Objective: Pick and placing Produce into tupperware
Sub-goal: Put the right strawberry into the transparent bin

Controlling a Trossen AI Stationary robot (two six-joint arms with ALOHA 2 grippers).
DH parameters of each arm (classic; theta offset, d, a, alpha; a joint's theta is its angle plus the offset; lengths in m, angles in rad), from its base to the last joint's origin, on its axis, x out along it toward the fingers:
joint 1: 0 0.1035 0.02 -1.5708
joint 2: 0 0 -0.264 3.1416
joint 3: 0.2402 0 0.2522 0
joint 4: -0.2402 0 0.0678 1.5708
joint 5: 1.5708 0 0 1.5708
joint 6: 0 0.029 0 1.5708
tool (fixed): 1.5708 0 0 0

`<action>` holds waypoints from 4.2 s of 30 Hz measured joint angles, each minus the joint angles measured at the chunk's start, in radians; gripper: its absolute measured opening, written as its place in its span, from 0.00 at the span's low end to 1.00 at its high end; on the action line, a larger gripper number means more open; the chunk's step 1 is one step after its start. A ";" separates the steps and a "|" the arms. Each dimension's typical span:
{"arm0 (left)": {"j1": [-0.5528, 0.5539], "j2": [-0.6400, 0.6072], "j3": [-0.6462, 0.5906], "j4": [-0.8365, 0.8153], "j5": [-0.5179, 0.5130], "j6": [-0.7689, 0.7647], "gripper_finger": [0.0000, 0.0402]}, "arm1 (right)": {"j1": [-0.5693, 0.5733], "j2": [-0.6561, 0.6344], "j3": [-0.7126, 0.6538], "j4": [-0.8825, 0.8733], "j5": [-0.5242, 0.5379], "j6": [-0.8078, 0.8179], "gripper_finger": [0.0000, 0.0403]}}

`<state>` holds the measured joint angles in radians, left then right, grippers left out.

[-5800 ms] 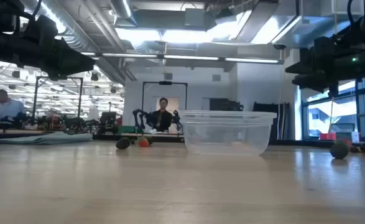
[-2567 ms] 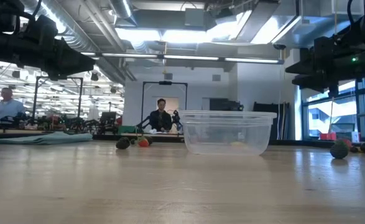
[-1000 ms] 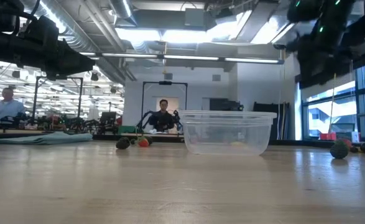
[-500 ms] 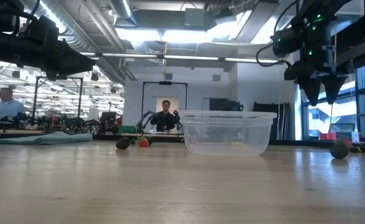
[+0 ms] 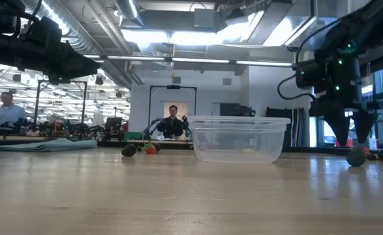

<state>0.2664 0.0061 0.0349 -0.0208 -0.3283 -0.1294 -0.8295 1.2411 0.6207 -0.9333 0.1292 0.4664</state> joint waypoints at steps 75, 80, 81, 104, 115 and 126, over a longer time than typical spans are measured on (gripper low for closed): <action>0.000 0.000 0.000 0.000 -0.001 0.001 0.37 | 0.236 0.100 0.377 0.166 -0.186 -0.027 0.35; 0.000 0.000 0.000 0.000 -0.001 0.001 0.37 | 0.387 0.100 0.495 0.253 -0.192 -0.030 0.35; 0.000 0.000 0.000 0.000 -0.001 0.001 0.37 | 0.416 0.100 0.508 0.276 -0.192 -0.029 0.35; 0.000 0.000 0.000 0.000 -0.001 0.001 0.37 | 0.657 0.566 0.528 0.435 -0.192 -0.083 0.35; 0.000 0.000 0.000 0.000 -0.001 0.001 0.37 | 0.657 0.630 0.528 0.434 -0.189 -0.109 0.38; 0.000 0.000 0.000 0.000 0.000 0.001 0.37 | 0.657 0.628 0.528 0.433 -0.205 -0.130 0.52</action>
<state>0.2661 0.0063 0.0349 -0.0212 -0.3287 -0.1287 -0.1726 1.8694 1.1492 -0.5007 -0.0755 0.3366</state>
